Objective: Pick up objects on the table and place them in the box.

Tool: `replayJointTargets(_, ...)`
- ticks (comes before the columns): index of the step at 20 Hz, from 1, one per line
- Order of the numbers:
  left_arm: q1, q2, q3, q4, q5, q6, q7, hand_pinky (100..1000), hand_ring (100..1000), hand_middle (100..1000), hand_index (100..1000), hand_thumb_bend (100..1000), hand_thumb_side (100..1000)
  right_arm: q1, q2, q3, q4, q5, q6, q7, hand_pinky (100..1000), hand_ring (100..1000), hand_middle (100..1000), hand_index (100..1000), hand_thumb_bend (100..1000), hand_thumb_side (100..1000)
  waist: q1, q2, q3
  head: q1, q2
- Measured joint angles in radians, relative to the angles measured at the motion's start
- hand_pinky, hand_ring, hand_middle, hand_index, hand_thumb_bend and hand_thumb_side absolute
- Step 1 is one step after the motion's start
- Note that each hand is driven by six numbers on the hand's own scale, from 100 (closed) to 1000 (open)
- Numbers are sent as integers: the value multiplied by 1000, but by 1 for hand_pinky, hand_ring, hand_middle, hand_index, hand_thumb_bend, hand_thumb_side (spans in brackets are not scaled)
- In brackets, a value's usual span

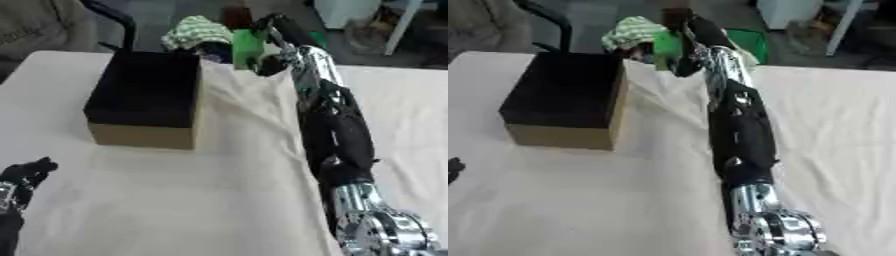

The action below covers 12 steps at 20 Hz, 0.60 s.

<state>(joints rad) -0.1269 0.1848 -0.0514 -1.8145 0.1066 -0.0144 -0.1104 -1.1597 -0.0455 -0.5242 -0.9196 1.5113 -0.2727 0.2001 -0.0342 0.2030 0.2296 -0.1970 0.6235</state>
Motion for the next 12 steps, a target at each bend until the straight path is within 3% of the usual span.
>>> replayJointTargets(5,3,0,0,3,4,1,0,1000,951,670,713,100,811,-3,22,46,6,-24,-51,-5,799,664,387,543,349,100,-1,-9,-3,-4,0)
replayJointTargets(12,3,0,0,3,8,3,-3,1000,951,670,713,100,812,-5,59,151,69,-61,-167,-45,799,670,391,547,366,100,-5,-12,2,-10,0)
